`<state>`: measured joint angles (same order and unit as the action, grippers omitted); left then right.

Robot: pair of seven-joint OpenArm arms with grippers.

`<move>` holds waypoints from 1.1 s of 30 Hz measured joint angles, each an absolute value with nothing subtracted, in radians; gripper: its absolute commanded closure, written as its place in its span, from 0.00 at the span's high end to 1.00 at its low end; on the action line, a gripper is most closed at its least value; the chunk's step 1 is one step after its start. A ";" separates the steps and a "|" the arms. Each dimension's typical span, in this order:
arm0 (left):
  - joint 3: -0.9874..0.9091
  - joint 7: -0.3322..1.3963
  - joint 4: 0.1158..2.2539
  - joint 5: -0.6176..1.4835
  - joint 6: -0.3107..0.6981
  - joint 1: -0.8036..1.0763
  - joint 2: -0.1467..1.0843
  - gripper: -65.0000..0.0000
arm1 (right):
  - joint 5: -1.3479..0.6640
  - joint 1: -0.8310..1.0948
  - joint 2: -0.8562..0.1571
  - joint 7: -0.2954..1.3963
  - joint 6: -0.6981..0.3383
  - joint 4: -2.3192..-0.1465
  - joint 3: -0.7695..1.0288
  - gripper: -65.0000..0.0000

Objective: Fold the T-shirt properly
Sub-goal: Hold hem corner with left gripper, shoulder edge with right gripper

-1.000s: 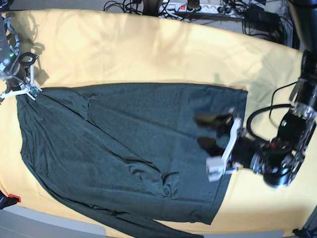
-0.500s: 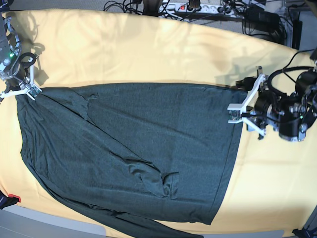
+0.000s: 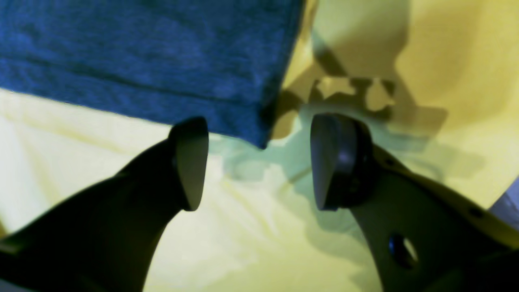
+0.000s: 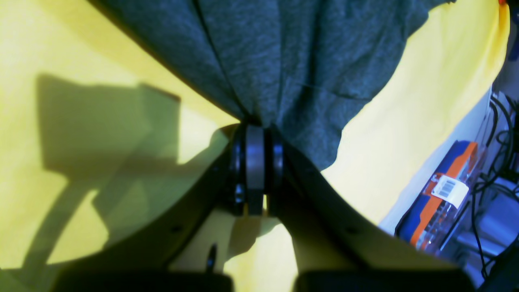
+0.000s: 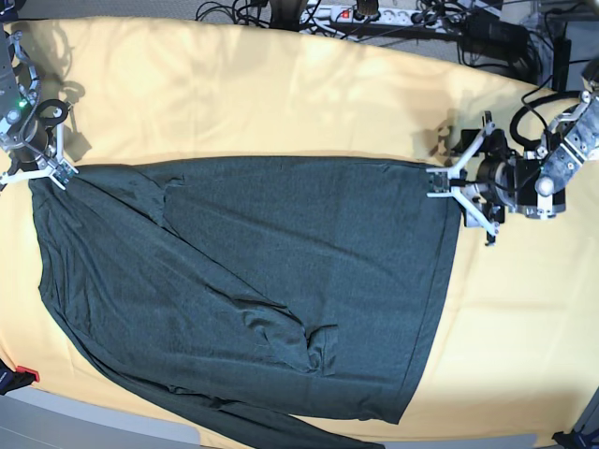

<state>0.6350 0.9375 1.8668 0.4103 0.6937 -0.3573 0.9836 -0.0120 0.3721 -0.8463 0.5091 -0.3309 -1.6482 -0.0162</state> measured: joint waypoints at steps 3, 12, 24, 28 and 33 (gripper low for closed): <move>0.635 0.886 1.866 0.335 0.697 -0.353 0.984 0.60 | -0.012 0.375 -0.846 0.509 -0.324 -1.648 -0.016 0.00; 0.652 0.836 1.866 0.287 0.697 -0.355 0.984 0.60 | -0.012 0.374 -0.846 0.510 -0.324 -1.648 -0.016 0.00; 0.708 0.603 1.769 0.116 0.709 -0.363 0.987 0.60 | -0.012 0.374 -0.846 0.513 -0.324 -1.648 -0.016 0.00; 0.708 0.558 1.765 0.076 0.709 -0.366 0.986 0.60 | -0.012 0.374 -0.846 0.513 -0.324 -1.648 -0.016 0.00; 0.708 0.538 1.763 0.063 0.710 -0.369 0.986 0.60 | -0.012 0.374 -0.846 0.513 -0.324 -1.648 -0.016 0.00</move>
<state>0.7078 0.5381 1.7626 0.0628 0.7105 -0.3687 0.9863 -0.0120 0.3744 -0.8463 0.5129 -0.3241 -1.6482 -0.0162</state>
